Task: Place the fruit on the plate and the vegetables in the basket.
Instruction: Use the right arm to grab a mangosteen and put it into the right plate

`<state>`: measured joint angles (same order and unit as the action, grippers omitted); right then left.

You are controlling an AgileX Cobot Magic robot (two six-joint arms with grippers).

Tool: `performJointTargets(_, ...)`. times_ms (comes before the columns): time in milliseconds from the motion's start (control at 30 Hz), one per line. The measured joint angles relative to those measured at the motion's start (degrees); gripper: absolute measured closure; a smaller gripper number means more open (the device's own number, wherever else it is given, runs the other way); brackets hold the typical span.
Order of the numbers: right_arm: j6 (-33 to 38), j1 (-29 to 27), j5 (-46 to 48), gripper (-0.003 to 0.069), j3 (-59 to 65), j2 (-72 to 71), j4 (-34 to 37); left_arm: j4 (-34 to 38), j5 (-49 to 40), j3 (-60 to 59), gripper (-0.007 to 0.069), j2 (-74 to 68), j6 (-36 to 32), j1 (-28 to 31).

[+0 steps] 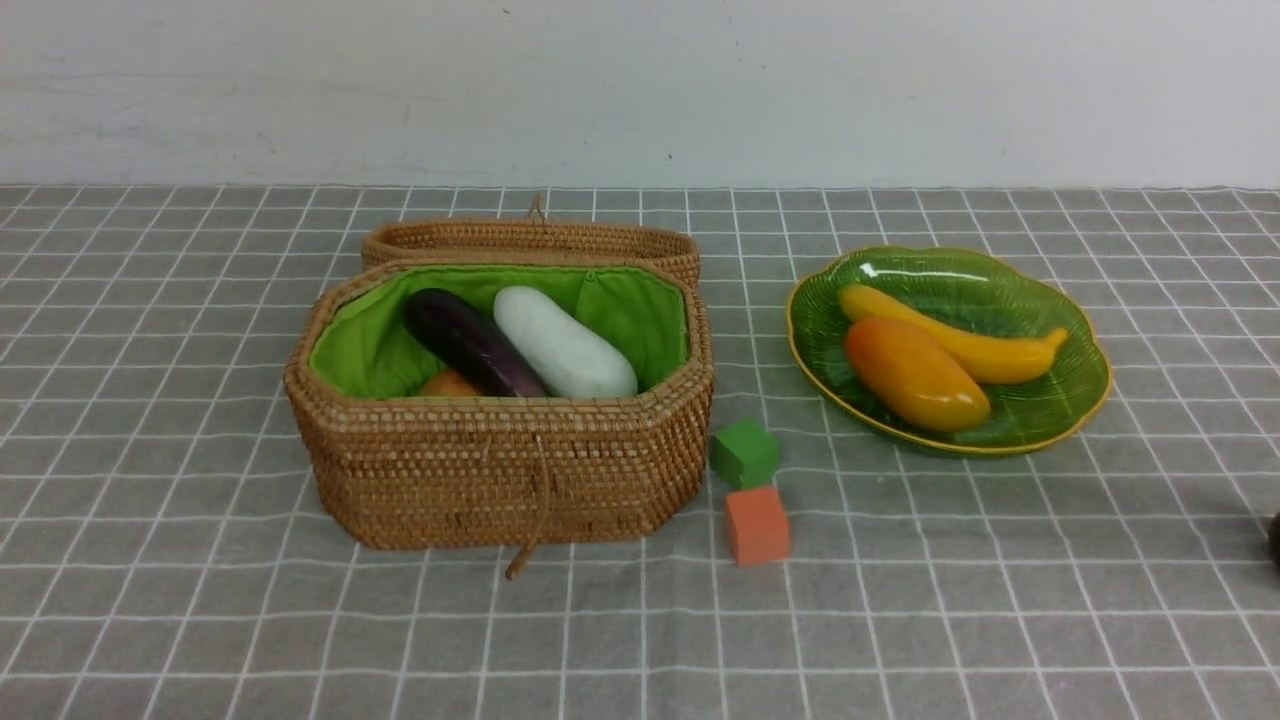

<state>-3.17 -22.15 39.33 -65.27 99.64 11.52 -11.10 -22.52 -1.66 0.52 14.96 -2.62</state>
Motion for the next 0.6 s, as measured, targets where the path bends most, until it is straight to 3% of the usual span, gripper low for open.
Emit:
performJointTargets(133,0.0,-0.02,-2.08,0.0011,0.0,3.79,-0.54,0.0,0.0,0.0,0.047,0.0,0.0,0.0)
performJointTargets(300,0.2,-0.07,-2.33,0.0095,0.0,4.76,-0.49,0.0,0.0,0.0,0.0469,0.0,0.0,0.0)
performJointTargets(467,8.79,1.21,-2.0,0.0095,-2.15,-0.95,12.69,0.0,0.0,0.0,0.0463,0.0,0.0,0.0)
performJointTargets(600,26.41,8.13,-2.39,0.0095,-7.95,-5.2,29.47,0.0,0.0,0.0,0.0459,0.0,0.0,0.0)
